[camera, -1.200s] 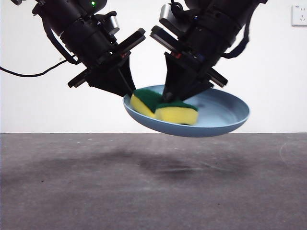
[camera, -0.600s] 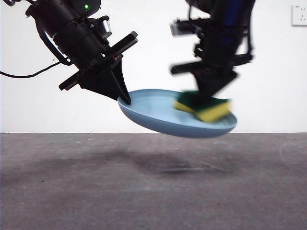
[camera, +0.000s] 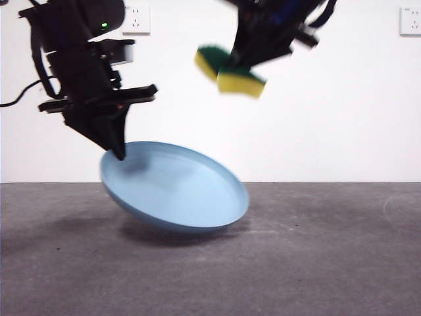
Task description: Pick up the plate,pick up the cloth,clean the plate with the cloth
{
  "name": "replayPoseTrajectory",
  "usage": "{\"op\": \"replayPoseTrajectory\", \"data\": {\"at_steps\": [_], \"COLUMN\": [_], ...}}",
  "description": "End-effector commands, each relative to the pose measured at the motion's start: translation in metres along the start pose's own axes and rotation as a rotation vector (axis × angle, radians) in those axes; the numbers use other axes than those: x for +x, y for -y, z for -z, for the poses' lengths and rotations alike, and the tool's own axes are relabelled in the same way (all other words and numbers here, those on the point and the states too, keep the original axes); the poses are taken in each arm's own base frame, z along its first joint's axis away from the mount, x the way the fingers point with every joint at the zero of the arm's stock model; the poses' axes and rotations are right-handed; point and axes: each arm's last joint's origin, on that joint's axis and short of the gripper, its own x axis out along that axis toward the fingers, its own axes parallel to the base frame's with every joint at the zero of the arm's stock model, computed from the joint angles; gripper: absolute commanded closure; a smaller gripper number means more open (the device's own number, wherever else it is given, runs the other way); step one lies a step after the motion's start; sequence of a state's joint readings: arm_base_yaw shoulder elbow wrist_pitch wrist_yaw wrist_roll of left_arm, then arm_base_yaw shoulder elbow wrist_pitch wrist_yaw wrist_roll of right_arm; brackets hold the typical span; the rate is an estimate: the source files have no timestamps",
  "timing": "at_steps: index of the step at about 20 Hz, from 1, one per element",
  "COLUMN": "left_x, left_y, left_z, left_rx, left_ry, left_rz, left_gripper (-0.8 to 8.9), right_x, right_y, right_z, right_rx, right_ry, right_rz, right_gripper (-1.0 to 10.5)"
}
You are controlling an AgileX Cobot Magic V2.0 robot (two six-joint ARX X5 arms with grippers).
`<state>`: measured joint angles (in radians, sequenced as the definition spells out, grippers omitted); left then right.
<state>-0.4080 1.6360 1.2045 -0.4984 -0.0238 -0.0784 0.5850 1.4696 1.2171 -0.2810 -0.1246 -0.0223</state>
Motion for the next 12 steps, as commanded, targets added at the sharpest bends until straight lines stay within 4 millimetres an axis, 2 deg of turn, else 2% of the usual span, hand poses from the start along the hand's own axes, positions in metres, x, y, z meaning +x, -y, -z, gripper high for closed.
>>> {"op": "replayPoseTrajectory", "data": {"at_steps": [1, 3, 6, 10, 11, 12], "left_x": [0.002, 0.007, 0.027, 0.054, 0.054, 0.054], "left_y": [-0.014, -0.024, -0.033, -0.035, -0.035, -0.035], "left_z": [-0.002, 0.000, 0.006, 0.017, 0.018, 0.017], "left_rx": [-0.012, -0.028, -0.048, -0.054, -0.054, -0.054], "left_ry": [0.008, -0.016, -0.077, -0.165, -0.171, -0.170], "left_rz": [-0.015, -0.009, -0.023, -0.032, -0.032, -0.032], "left_gripper": [8.22, 8.22, 8.22, 8.13, 8.01, 7.02], "right_x": [-0.016, -0.035, -0.054, -0.063, -0.063, -0.062], "right_y": [0.000, 0.002, 0.006, 0.018, 0.023, 0.027], "right_z": [-0.002, -0.007, -0.010, -0.005, -0.002, 0.000], "right_rx": [0.008, 0.011, 0.017, 0.043, 0.055, 0.063], "right_ry": [0.012, 0.038, 0.065, 0.010, -0.014, -0.035], "right_rz": [0.010, 0.033, 0.117, 0.204, 0.228, 0.251], "right_gripper": [9.6, 9.6, 9.6, 9.6, 9.6, 9.6]}}
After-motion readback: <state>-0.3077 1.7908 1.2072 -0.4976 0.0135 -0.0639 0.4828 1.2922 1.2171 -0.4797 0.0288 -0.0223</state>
